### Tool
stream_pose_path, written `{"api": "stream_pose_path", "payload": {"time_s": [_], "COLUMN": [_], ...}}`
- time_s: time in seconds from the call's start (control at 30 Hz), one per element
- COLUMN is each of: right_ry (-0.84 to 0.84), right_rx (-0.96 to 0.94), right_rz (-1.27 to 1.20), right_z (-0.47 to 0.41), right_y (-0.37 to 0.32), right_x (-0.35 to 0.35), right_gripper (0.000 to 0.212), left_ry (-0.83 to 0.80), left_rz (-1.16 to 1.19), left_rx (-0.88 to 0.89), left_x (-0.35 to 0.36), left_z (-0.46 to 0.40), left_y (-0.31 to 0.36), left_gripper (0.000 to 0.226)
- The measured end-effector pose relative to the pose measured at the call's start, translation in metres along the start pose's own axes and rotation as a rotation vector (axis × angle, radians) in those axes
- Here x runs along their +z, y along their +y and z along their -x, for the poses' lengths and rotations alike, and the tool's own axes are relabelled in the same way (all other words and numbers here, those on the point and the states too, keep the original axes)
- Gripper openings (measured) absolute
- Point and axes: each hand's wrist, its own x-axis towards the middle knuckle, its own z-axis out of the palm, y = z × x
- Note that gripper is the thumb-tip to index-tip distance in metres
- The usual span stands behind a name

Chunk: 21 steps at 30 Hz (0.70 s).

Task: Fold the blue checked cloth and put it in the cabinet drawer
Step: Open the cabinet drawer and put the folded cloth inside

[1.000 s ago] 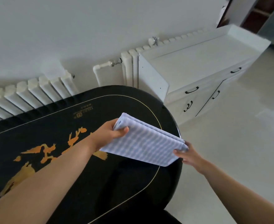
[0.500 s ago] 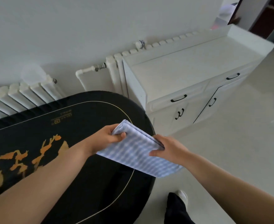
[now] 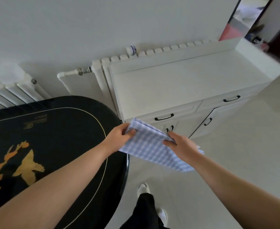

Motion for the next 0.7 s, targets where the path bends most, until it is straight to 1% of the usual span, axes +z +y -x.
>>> {"api": "stream_pose_path", "payload": {"time_s": [0.03, 0.13, 0.2, 0.27, 0.33, 0.43, 0.5, 0.57, 0.63, 0.7], "right_ry": [-0.003, 0.006, 0.015, 0.03, 0.08, 0.192, 0.253, 0.257, 0.254, 0.252], "right_rx": [0.005, 0.027, 0.064, 0.1, 0.142, 0.282, 0.441, 0.584, 0.653, 0.702], "right_rz": [-0.008, -0.053, -0.115, -0.246, -0.401, -0.597, -0.845, -1.184, -1.409, -1.523], "right_z": [-0.013, -0.049, -0.072, -0.093, -0.112, -0.137, -0.151, -0.168, -0.185, -0.199], "right_y": [0.004, 0.014, 0.021, 0.03, 0.035, 0.041, 0.046, 0.05, 0.057, 0.062], "right_x": [-0.005, -0.018, -0.026, -0.031, -0.038, -0.05, -0.057, -0.066, -0.074, -0.083], "right_gripper": [0.012, 0.015, 0.013, 0.012, 0.017, 0.022, 0.02, 0.018, 0.021, 0.02], "left_ry": [0.023, 0.089, 0.115, 0.143, 0.188, 0.196, 0.16, 0.128, 0.093, 0.021], "left_rz": [0.0, 0.019, -0.006, -0.054, -0.137, -0.206, -0.184, -0.198, -0.325, -0.478], "left_rx": [-0.006, -0.041, -0.053, -0.043, -0.027, -0.016, -0.033, -0.051, -0.046, -0.037], "left_x": [0.002, 0.001, -0.004, -0.008, -0.011, -0.012, -0.003, 0.011, 0.031, 0.053], "left_z": [-0.012, -0.052, -0.078, -0.1, -0.117, -0.133, -0.139, -0.144, -0.148, -0.153], "left_y": [0.004, 0.012, 0.018, 0.021, 0.023, 0.021, 0.018, 0.012, 0.004, -0.003], "left_gripper": [0.021, 0.031, 0.034, 0.035, 0.034, 0.031, 0.029, 0.027, 0.03, 0.035]}}
